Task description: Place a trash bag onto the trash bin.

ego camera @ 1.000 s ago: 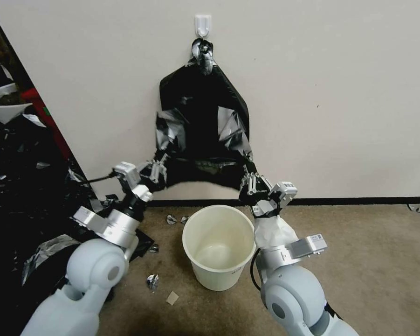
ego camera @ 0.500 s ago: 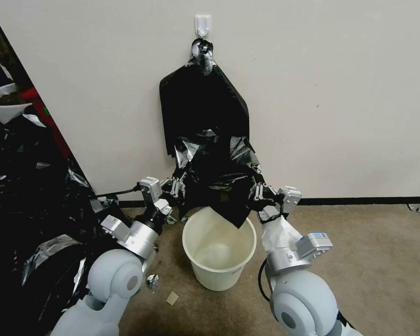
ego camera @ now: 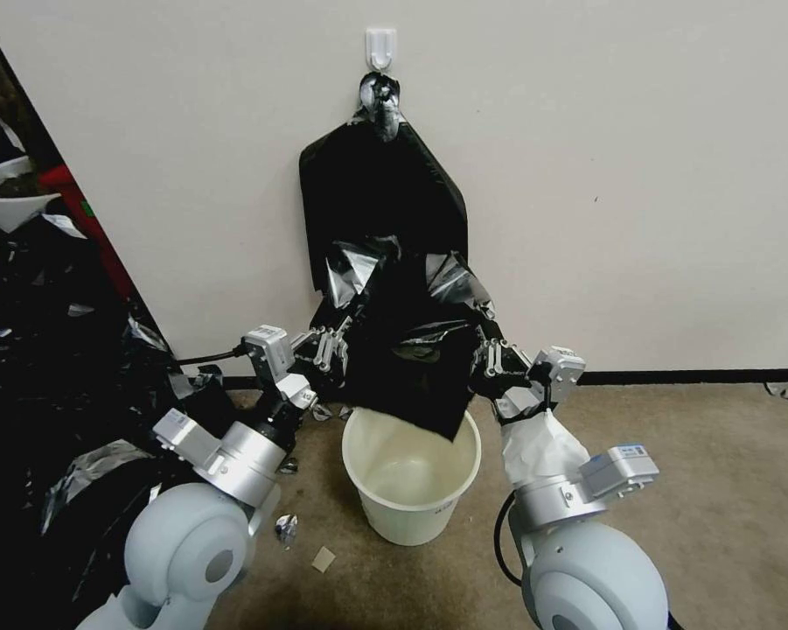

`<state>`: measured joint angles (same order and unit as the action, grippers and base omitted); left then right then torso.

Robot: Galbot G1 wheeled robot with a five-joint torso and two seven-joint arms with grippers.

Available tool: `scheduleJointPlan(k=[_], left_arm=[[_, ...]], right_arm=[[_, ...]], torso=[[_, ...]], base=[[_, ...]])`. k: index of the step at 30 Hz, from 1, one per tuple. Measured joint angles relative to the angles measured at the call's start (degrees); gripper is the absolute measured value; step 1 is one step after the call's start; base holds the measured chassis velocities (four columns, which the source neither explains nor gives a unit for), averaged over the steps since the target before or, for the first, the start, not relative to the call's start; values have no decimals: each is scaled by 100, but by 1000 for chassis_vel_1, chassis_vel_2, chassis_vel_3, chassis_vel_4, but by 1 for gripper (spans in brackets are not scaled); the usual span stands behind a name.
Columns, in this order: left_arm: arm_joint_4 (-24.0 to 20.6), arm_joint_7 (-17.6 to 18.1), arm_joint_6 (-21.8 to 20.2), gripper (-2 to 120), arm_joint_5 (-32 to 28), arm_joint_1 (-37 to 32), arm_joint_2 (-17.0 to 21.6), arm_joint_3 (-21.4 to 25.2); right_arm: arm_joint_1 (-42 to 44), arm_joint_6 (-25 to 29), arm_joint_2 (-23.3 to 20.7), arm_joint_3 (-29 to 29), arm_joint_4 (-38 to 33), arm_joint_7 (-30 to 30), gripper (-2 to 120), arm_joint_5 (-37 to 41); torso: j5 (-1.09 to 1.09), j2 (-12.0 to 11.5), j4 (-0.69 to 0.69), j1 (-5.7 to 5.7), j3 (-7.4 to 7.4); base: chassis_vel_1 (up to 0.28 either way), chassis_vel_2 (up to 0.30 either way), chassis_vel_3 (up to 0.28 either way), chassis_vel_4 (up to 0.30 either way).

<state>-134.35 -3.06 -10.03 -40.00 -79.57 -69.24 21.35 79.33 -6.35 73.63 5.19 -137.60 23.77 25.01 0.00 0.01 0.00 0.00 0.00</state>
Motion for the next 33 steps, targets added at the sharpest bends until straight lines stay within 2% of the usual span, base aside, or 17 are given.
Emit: scheduleJointPlan(k=[5,8,9,13,17,22,26,33], left_arm=[[418,-26,167,0,291,-58,-230,-187],[864,-164,376,0,641,-70,-388,-277],[864,-164,376,0,641,-70,-388,-277],[1482,-238,584,0,938,-119,-579,-373],[1773,-291,725,0,1208,-213,-654,-442],[1979,-208,856,0,1777,-465,-595,-594],[1990,-71,859,0,1978,-605,-519,-688],[2034,106,895,0,2162,-756,-497,-834]], right_arm=[[-6,87,6,46,354,7,0,-32],[-1,325,10,33,773,14,0,-112],[-1,325,10,33,773,14,0,-112],[-18,568,34,33,1259,31,0,-150],[-42,692,28,-38,1549,146,0,-153],[92,848,-150,-417,1922,583,0,-148],[207,932,-350,-710,2093,719,0,-151],[114,969,-390,-942,2268,1105,0,-109]], torso=[[1,0,0,0,0],[1,0,0,0,0],[1,0,0,0,0],[0,0,0,0,0],[0,0,0,0,0],[1,0,0,0,0],[0,0,0,0,0],[0,0,0,0,0]], base=[[0,0,0,0],[0,0,0,0],[0,0,0,0],[0,0,0,0],[0,0,0,0],[0,0,0,0],[0,0,0,0],[0,0,0,0]])
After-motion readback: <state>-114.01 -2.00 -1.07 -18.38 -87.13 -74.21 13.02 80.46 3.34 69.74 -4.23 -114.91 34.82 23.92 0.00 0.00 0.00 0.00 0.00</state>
